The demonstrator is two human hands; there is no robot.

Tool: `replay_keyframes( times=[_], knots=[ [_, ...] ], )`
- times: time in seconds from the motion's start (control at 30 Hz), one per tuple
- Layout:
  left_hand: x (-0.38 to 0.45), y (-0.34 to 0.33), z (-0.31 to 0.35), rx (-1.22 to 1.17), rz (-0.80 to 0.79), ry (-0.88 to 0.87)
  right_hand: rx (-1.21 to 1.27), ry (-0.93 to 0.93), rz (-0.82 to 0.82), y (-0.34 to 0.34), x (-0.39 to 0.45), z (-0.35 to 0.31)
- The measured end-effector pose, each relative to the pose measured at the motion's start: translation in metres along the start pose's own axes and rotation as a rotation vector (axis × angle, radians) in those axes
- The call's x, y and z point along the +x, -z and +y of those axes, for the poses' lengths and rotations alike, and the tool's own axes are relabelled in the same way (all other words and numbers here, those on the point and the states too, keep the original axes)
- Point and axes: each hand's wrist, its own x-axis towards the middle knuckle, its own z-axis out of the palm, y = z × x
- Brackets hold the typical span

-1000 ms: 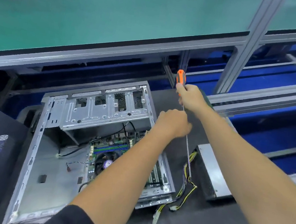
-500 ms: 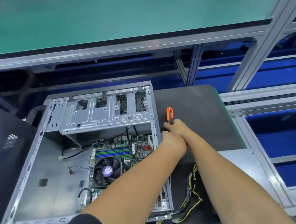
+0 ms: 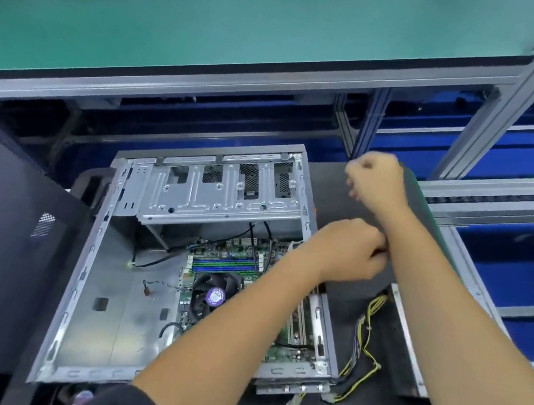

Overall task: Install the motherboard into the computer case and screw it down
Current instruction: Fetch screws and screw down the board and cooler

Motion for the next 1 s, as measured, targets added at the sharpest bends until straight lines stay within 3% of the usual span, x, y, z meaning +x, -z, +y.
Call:
replay_keyframes(
  times=[0.07,0.13,0.23,0.3,0.37,0.5,0.6,0.73,0.9,1.0],
  knots=[
    [-0.029,0.017,-0.012,-0.17,0.314,-0.021,0.077,0.226,0.133,0.001,-0.01,-0.041],
    [-0.063,0.027,-0.038,-0.341,0.531,0.088,0.167,0.417,0.135,-0.015,-0.033,-0.073],
    [-0.113,0.033,-0.085,-0.454,0.737,0.255,0.253,0.599,-0.038,-0.054,-0.078,-0.101],
    [-0.139,0.038,-0.111,-0.44,0.76,0.371,0.238,0.642,-0.192,-0.087,-0.102,-0.101],
    [-0.159,0.046,-0.134,-0.365,0.672,0.489,0.151,0.629,-0.366,-0.12,-0.117,-0.094],
    [-0.193,0.058,-0.168,-0.097,0.231,0.614,-0.158,0.521,-0.729,-0.168,-0.128,-0.072],
    [-0.209,0.057,-0.183,0.004,0.069,0.738,-0.3,0.501,-0.791,-0.183,-0.128,-0.057],
    [-0.217,0.042,-0.194,0.131,-0.288,0.895,-0.483,0.489,-0.914,-0.182,-0.124,-0.04],
    [-0.22,0.028,-0.197,0.116,-0.378,0.994,-0.56,0.418,-1.041,-0.179,-0.115,-0.027],
    [-0.217,0.024,-0.196,0.078,-0.257,1.044,-0.598,0.377,-1.086,-0.18,-0.111,-0.024]
  ],
)
